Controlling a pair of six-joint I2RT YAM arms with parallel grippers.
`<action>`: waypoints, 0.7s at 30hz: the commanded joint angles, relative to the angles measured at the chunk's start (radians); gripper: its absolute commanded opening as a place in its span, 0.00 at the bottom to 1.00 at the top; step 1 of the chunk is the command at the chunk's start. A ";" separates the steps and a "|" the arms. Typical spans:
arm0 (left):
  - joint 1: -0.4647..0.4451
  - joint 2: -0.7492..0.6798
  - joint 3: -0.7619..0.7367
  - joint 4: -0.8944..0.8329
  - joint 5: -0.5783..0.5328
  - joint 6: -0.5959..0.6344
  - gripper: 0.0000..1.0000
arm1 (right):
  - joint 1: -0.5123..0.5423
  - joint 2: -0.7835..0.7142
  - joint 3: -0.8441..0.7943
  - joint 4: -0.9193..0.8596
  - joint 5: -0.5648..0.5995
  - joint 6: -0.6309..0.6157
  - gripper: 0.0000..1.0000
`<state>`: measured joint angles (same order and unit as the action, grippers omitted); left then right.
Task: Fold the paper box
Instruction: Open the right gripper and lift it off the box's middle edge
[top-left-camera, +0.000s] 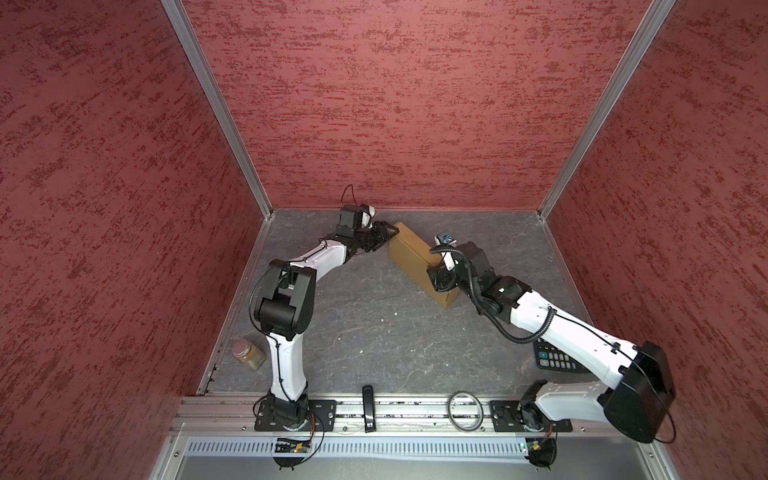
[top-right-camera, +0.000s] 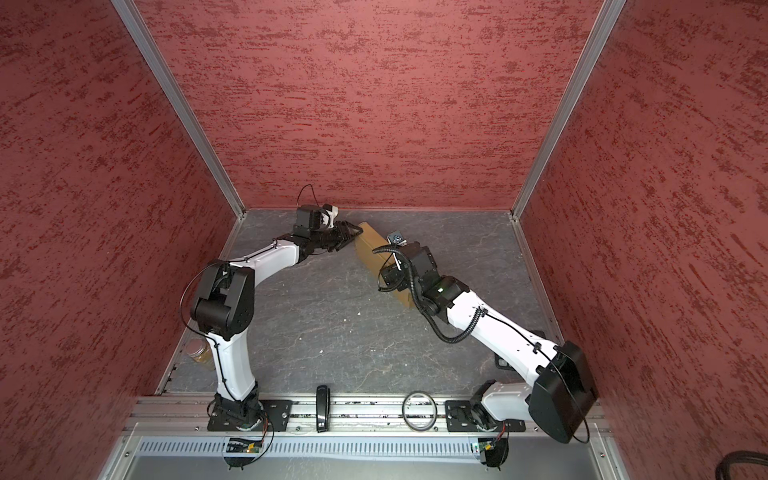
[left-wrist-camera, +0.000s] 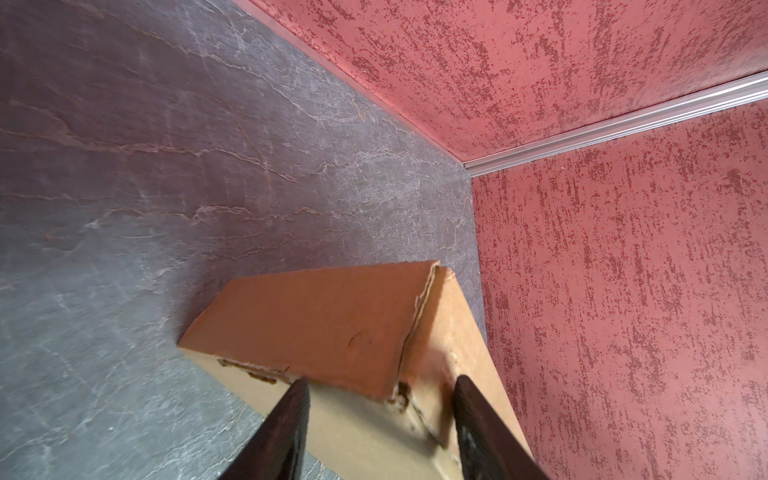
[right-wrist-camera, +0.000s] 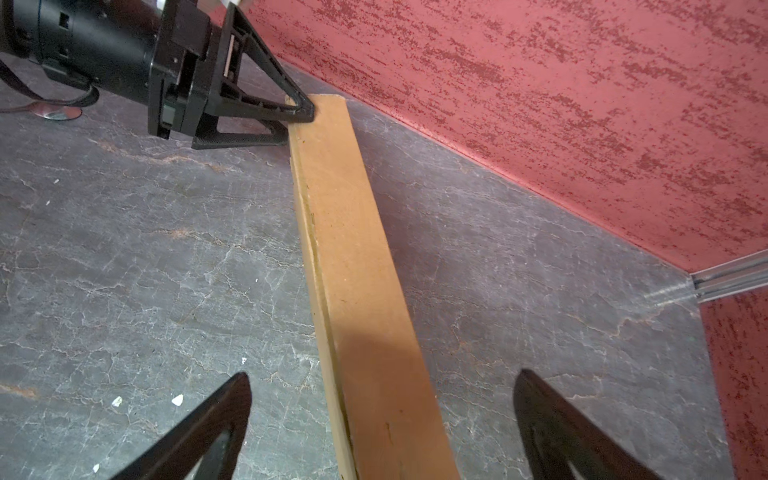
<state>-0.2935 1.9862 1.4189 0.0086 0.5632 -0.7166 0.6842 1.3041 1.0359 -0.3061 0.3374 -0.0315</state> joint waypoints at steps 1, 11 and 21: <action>-0.014 0.025 -0.033 -0.045 -0.032 0.035 0.56 | -0.017 -0.052 -0.017 0.065 0.045 0.075 0.99; -0.022 -0.001 -0.025 -0.065 -0.050 0.062 0.56 | -0.088 -0.176 -0.073 0.135 -0.005 0.258 0.99; -0.024 -0.021 0.018 -0.113 -0.062 0.134 0.58 | -0.149 -0.192 -0.010 -0.056 0.011 0.463 0.93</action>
<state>-0.3042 1.9762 1.4296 -0.0265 0.5156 -0.6331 0.5491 1.1076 0.9939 -0.2867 0.3328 0.3271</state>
